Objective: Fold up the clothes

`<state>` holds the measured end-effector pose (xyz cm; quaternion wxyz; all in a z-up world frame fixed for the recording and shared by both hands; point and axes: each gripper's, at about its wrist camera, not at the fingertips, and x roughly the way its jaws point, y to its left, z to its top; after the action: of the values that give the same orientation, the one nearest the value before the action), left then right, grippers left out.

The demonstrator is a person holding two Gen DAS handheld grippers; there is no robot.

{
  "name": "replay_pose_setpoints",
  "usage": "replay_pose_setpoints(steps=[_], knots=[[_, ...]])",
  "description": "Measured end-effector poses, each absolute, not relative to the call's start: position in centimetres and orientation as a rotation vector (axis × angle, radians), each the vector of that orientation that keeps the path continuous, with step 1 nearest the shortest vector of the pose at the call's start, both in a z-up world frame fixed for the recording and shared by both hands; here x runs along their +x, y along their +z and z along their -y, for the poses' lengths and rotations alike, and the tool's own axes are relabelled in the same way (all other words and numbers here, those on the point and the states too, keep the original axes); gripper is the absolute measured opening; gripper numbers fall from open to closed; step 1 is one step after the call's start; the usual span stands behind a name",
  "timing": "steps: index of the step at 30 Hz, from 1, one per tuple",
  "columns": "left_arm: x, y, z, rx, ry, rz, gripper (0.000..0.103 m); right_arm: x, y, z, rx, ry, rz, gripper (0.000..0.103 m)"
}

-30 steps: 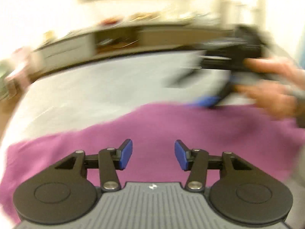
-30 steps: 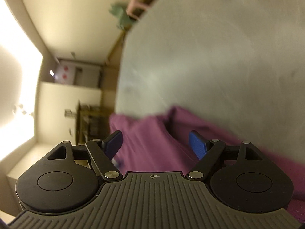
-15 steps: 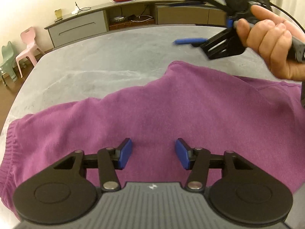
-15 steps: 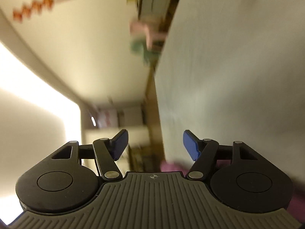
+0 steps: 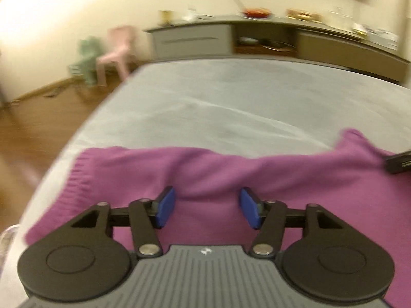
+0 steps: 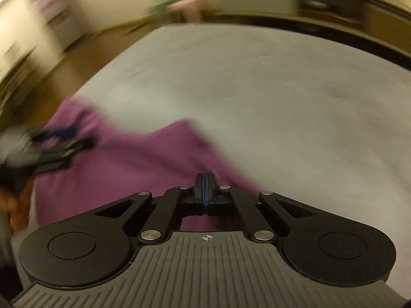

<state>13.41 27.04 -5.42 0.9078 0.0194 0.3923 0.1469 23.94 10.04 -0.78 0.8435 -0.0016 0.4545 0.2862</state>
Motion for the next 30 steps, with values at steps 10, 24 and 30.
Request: replay_pose_setpoints(steps=[10, 24, 30], knots=[[16.8, -5.2, -20.6, 0.038, 0.083, -0.829, 0.059, 13.7, -1.3, -7.8, -0.202, 0.559, -0.861, 0.015], [18.3, -4.7, -19.2, 0.017, 0.041, -0.861, 0.055, 12.0, 0.3, 2.4, -0.338, 0.455, -0.853, 0.044], [18.6, -5.9, -18.9, 0.037, 0.021, -0.881, 0.058, 12.5, -0.6, -0.5, -0.546, 0.619, -0.852, 0.039]])
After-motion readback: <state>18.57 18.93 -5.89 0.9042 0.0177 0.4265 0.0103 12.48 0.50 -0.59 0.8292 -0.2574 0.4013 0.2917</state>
